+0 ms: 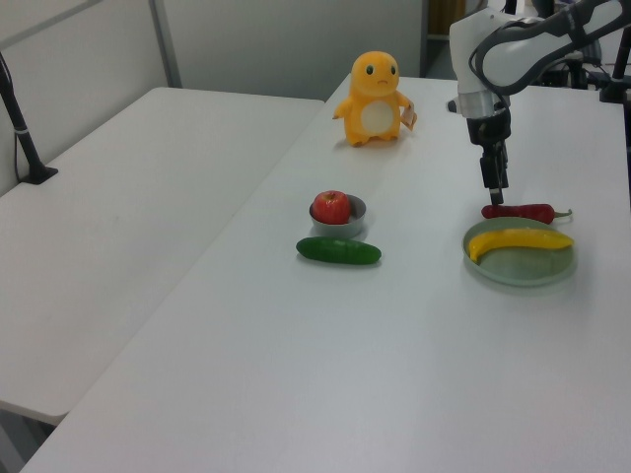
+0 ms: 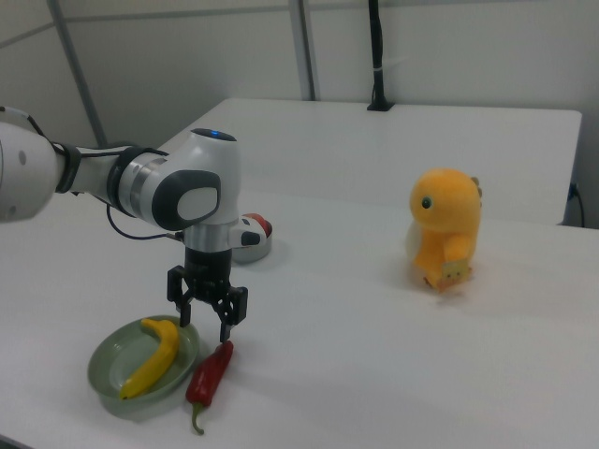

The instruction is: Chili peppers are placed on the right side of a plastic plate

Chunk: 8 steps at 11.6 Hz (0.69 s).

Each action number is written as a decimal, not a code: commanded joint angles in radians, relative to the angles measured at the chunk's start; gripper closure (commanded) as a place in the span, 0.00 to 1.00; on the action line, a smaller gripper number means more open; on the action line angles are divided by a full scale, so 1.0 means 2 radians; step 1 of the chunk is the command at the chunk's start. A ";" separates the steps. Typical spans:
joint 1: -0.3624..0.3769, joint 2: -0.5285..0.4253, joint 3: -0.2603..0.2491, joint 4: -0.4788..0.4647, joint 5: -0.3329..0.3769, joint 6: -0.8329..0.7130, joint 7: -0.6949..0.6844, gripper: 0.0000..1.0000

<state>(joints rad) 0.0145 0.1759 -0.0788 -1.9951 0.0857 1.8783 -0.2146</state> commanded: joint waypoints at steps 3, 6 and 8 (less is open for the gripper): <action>0.000 -0.019 0.000 0.036 0.009 -0.042 0.000 0.00; 0.002 -0.036 0.005 0.104 0.009 -0.081 0.069 0.00; 0.012 -0.049 0.006 0.156 0.009 -0.113 0.097 0.00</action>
<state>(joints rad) 0.0176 0.1104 -0.0726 -1.7886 0.0866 1.7355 -0.1010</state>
